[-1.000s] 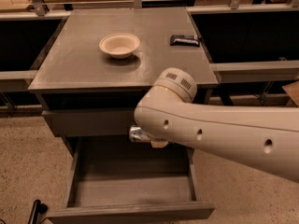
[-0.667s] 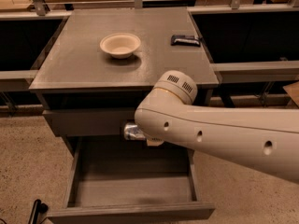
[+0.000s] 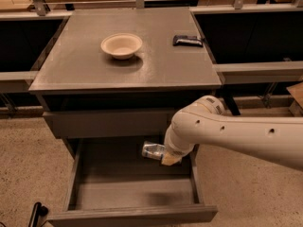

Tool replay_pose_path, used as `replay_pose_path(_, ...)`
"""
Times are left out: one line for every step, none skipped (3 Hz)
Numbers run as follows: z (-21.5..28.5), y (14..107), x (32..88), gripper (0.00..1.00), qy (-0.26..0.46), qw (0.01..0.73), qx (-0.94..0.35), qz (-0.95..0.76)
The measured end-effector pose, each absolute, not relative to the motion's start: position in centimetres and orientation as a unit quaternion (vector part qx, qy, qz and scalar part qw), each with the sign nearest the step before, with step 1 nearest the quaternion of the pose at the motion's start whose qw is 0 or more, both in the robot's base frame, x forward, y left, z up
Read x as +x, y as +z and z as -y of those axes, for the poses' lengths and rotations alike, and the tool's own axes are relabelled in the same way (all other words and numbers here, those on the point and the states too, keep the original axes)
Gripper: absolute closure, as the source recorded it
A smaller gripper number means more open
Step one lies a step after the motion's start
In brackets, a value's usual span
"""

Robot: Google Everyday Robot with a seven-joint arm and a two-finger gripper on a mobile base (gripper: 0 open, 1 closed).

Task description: Place redbull can into middle drawer

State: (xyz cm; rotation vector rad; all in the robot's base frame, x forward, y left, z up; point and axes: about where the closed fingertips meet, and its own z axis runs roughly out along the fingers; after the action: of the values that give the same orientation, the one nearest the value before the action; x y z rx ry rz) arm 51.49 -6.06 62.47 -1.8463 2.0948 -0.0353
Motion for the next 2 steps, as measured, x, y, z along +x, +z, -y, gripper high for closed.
replay_pose_path(7.8,54.0,49.9,1.00,0.061,0.160,-0.628,-0.759)
replay_pose_path(7.6,49.9,48.9,1.00,0.091,0.143,-0.631,-0.757)
